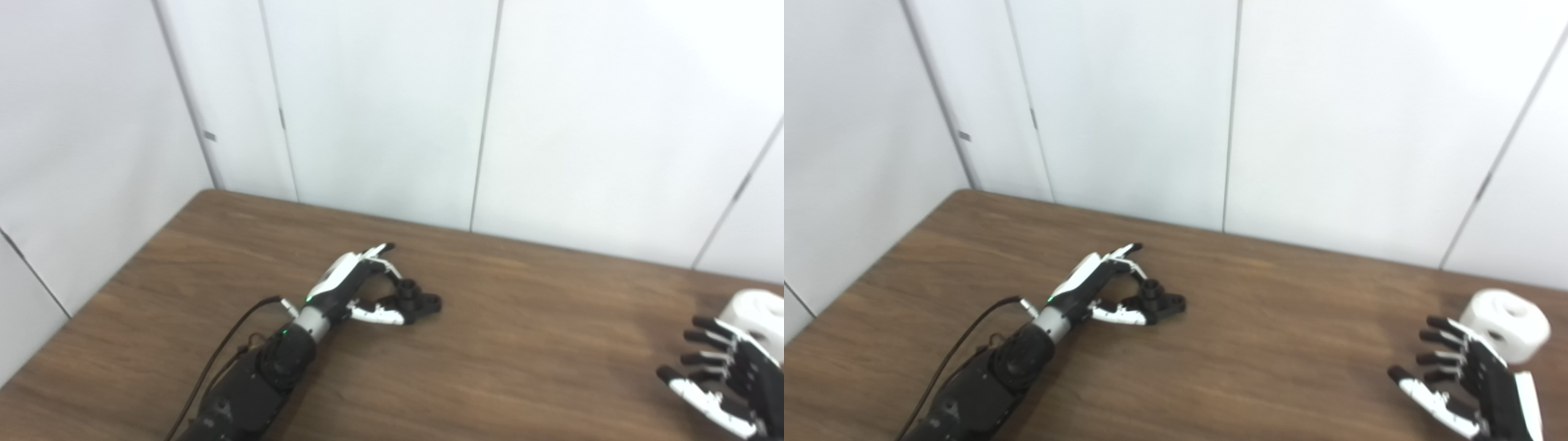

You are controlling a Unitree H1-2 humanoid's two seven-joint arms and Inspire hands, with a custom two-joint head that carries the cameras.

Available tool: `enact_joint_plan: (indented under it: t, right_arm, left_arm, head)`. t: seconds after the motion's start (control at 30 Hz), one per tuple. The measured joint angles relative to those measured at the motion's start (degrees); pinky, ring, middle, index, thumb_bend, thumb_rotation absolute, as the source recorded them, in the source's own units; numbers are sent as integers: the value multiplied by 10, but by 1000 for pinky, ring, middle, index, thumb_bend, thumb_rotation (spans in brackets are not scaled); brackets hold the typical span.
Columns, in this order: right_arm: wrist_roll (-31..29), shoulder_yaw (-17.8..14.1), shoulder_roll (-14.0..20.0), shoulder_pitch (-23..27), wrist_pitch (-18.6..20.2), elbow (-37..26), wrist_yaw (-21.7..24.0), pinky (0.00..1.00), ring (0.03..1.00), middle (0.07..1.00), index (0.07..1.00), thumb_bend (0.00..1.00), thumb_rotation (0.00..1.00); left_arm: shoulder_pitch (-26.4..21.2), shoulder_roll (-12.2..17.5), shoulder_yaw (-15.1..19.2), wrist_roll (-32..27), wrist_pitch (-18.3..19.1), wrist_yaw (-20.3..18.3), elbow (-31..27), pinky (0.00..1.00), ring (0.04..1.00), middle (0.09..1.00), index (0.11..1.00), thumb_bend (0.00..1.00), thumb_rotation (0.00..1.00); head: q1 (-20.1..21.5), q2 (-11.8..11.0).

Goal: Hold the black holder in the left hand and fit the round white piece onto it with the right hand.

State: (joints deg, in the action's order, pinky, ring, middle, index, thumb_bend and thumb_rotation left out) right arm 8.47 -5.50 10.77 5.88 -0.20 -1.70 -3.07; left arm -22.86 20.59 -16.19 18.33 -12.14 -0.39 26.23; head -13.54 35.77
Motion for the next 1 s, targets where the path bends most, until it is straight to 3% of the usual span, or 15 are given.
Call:
enact_joint_plan:
  t: [0.43,0.63,0.77,0.87,1.0]
  right_arm:
    - [-34,-2,-6,4,3,-6,3,464,579,689,722,640,277]
    - [-28,7,-11,5,6,-23,3,476,590,699,724,616,267]
    - [-26,11,-18,5,14,-29,3,472,585,700,730,589,221]
    - [-26,13,-22,6,22,-43,3,460,583,698,732,589,226]
    - [-8,27,-22,16,50,-72,8,466,594,710,744,586,269]
  left_arm:
    - [-40,-48,-85,32,-46,-8,40,1000,1000,991,481,524,65]
    - [-63,-69,-105,46,-87,3,86,1000,1000,980,480,524,63]
    - [-69,-75,-109,53,-91,6,97,1000,1000,981,481,524,62]
    - [-69,-75,-110,54,-91,7,97,1000,1000,986,480,524,62]
    - [-69,-74,-110,54,-91,7,96,1000,1000,987,481,524,62]
  head:
    - [47,14]
    - [78,19]
    - [95,23]
    - [131,25]
    - [226,19]
